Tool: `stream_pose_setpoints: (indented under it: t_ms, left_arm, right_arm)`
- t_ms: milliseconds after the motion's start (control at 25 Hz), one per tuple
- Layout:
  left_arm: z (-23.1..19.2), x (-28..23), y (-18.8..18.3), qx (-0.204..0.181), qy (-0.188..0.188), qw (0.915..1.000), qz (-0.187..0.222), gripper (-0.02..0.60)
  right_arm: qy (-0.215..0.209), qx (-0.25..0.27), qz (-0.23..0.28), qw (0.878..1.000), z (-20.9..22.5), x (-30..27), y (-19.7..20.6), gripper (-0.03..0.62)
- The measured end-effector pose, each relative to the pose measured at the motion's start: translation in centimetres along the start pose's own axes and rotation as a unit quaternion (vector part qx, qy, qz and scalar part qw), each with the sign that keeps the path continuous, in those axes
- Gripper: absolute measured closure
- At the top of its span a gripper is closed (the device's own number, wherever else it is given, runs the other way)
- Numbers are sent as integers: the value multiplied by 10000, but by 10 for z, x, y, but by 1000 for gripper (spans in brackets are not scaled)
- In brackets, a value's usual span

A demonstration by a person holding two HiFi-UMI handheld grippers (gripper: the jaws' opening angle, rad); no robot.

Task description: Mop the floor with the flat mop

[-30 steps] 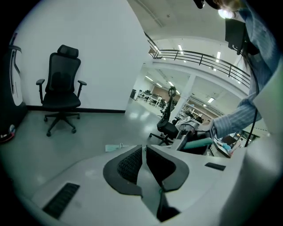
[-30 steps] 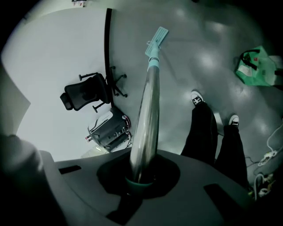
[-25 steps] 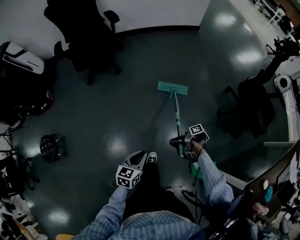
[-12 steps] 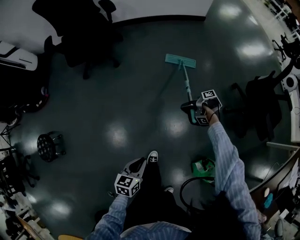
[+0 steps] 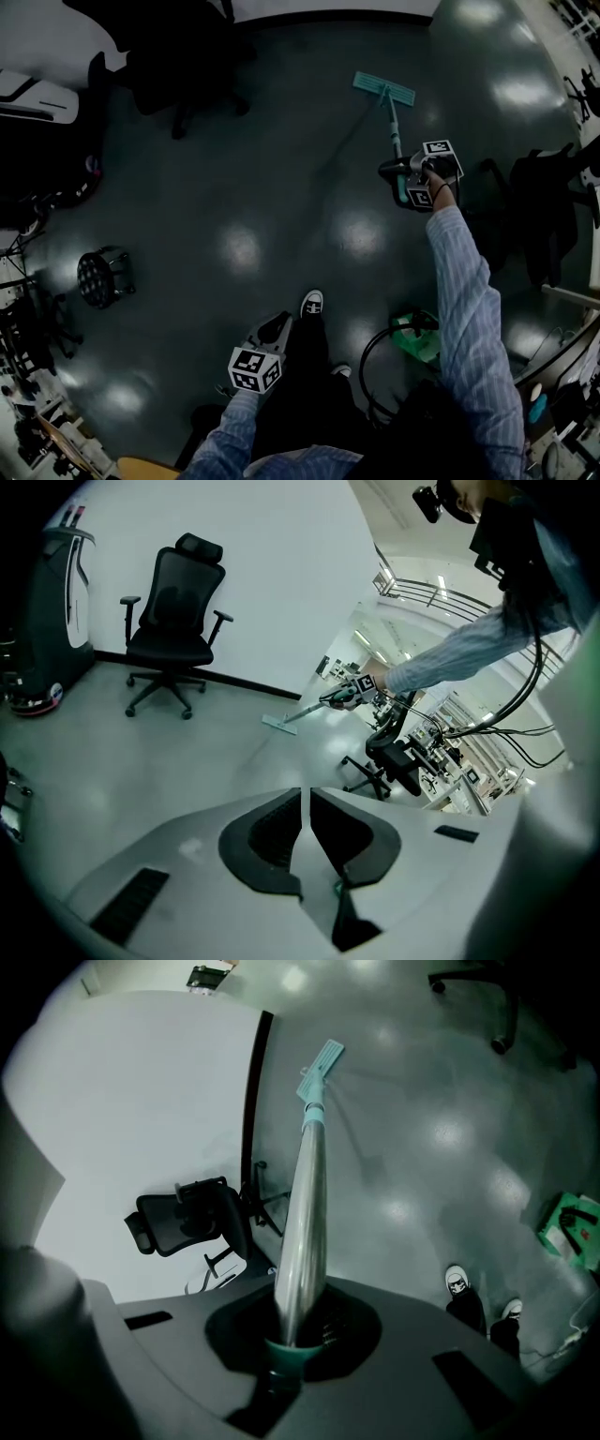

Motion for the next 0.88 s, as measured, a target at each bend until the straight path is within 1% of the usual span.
stream_pose_setpoints:
  t_ms: [160,320,480,680,880]
  left_arm:
    - [9,2,-1,-44,82,10000,-27,549]
    - [20,6,-4,-97,162,9998,76,549]
    - [34,12,-2,-173,234,9994,189,549]
    - [50,32,9,-262,327,9989,231,549]
    - [73,50,35,-497,471,9976,140,549]
  right_arm:
    - [1,7,-8,10000,4,-3,13,583]
    - [-4,-38,-51,10000,19,6,43,583]
    - [104,7,-184,9998,47,22,77,583]
    - [287,67,-388,9988,85,47,140,583]
    - [423,127,-595,9973,135,76,206,583]
Point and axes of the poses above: the fingertips, and each gripper's own axes: x backward along the fingers, z to its right, y out of its underside, the point moved 1 cm from there along x, backward along the fingers, and after that the axes turned 3 degrees about -y, right-handed, at the moved point
